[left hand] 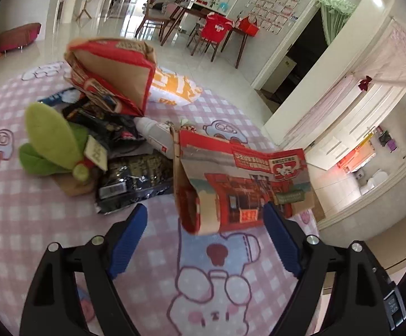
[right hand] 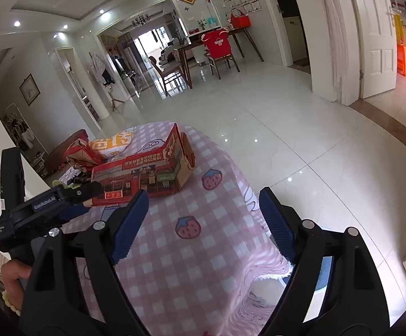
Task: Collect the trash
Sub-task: 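Grasp the red cardboard box with the left gripper and lift it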
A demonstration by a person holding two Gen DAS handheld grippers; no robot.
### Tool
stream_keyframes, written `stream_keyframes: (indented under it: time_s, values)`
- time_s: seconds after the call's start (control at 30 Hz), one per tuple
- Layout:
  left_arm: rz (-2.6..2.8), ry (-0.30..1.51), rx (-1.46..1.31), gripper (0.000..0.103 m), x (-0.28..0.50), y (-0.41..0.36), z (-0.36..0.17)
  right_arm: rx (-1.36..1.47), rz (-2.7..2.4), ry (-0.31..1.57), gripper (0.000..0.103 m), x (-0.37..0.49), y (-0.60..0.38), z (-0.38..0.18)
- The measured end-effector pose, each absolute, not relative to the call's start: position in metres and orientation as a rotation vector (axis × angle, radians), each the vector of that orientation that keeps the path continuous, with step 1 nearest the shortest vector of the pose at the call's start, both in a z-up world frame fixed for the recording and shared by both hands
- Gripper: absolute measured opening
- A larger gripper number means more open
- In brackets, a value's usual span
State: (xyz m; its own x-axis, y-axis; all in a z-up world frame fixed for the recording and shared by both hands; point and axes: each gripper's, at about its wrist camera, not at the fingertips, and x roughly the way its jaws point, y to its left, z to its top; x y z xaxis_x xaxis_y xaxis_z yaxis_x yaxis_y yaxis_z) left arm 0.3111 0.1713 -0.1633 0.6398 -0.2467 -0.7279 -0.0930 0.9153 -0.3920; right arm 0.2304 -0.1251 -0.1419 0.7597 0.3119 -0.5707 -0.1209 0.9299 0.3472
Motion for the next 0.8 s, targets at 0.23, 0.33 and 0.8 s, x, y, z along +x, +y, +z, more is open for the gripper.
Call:
stream_keyframes:
  time_s: [0.23,0.33,0.8]
  values:
    - [-0.132,0.882,-0.41,0.062,0.329,0.157,-0.17,0.276,0.253,0.684,0.08,0.256,-0.107,-0.145]
    - [-0.157,0.887,-0.404,0.047,0.327,0.155,-0.171,0.268,0.262,0.693,0.08,0.26,-0.098,-0.145]
    - [-0.237,0.569,-0.423,0.009,0.224,0.202,-0.088,0.211,0.34,0.589,0.08,0.218,-0.043,-0.088]
